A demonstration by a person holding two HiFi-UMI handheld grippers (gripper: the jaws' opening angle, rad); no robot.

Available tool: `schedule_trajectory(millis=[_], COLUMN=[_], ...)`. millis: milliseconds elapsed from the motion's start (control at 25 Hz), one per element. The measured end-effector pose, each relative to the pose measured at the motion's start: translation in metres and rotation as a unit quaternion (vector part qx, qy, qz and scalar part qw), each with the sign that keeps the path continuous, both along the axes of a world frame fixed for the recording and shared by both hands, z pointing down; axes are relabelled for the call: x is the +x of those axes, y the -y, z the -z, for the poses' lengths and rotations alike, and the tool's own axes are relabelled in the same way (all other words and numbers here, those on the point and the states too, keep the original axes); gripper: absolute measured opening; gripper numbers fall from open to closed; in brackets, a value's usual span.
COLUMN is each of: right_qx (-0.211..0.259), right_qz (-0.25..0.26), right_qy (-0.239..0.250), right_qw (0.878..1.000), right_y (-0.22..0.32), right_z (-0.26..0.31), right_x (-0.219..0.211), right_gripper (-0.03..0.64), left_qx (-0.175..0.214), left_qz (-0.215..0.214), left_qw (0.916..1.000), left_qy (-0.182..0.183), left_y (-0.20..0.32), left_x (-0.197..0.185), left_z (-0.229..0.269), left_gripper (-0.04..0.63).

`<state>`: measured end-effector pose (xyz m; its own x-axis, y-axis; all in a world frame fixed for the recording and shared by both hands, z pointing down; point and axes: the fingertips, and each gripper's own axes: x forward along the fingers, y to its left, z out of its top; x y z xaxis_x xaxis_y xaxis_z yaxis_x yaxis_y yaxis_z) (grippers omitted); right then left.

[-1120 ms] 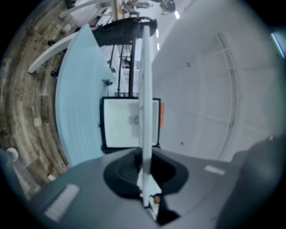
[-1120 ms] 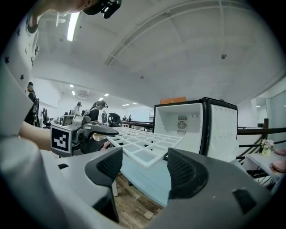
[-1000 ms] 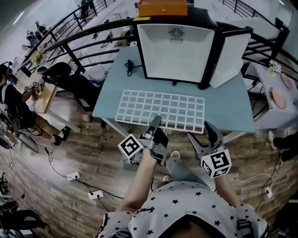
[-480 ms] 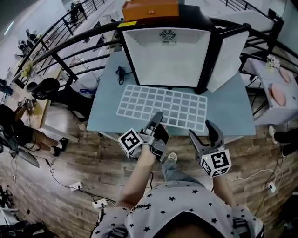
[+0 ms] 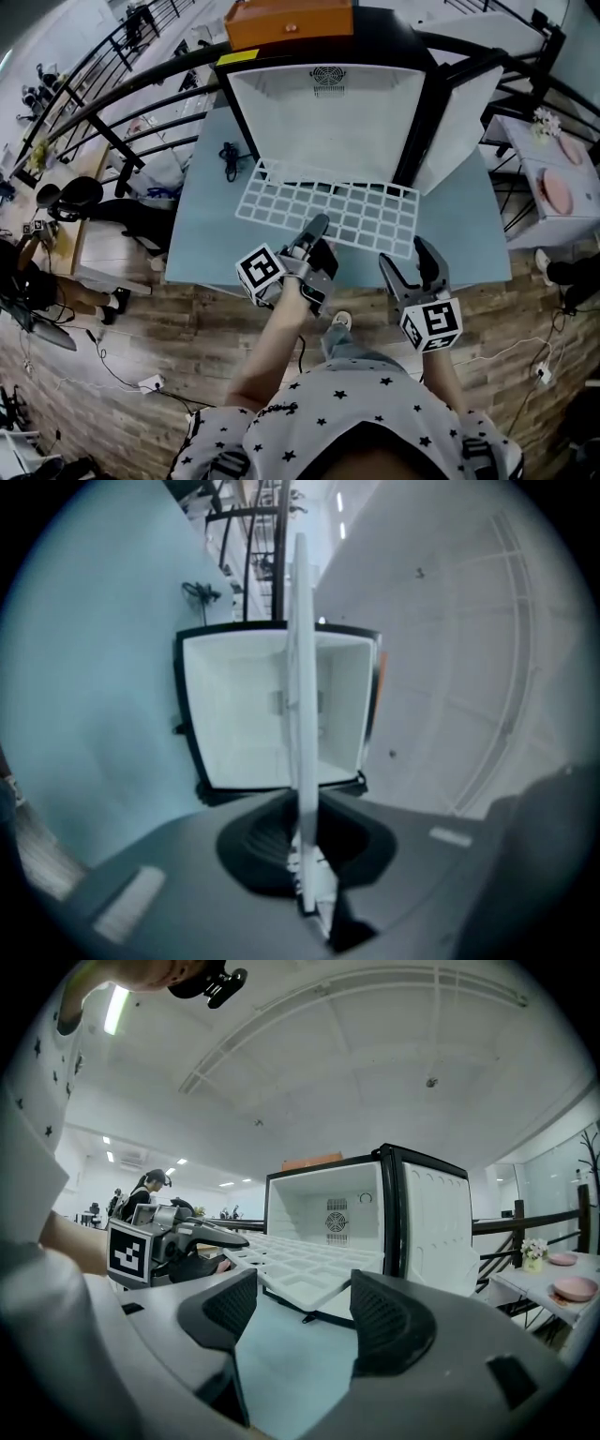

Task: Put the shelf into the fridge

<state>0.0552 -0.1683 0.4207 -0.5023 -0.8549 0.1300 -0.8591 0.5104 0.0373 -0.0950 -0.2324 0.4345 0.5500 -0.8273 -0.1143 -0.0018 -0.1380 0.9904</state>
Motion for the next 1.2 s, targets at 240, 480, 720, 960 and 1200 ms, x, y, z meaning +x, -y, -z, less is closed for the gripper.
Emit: schedule_trajectory(millis=[240,480,720,960,1200], right_qx=[-0.001,0.005,0.011,0.008,-0.001], right_qz=[-0.006,-0.001,0.005,0.010,0.017], right_qy=[0.008,0.009,0.006,0.009,0.009], right_qw=[1.000,1.000,1.000,1.000,1.000], right_y=[0.033,0.064,0.088,0.101,0.113], right_z=[0.000,0.004,0.009,0.010,0.006], right_x=[-0.003,-0.008,-0.011,-0.011,-0.008], right_gripper=[0.276,0.276,0.276,0.276,0.276], left_qx=[0.002,-0.007,-0.005,-0.016,-0.005], left_qz=[-0.009,-0.008,-0.007,-0.008,-0.004], left_qw=[0.9999,0.9999,1.0000,0.9998,1.0000], left_qy=[0.009,0.002,-0.003,-0.004,0.004], left_y=[0.035,0.065,0.088,0.098,0.105], left_x=[-0.002,-0.008,-0.011,-0.011,-0.007], left_z=[0.004,0.003,0.009,0.007,0.009], left_gripper=[0.035,0.035,0.035,0.035,0.037])
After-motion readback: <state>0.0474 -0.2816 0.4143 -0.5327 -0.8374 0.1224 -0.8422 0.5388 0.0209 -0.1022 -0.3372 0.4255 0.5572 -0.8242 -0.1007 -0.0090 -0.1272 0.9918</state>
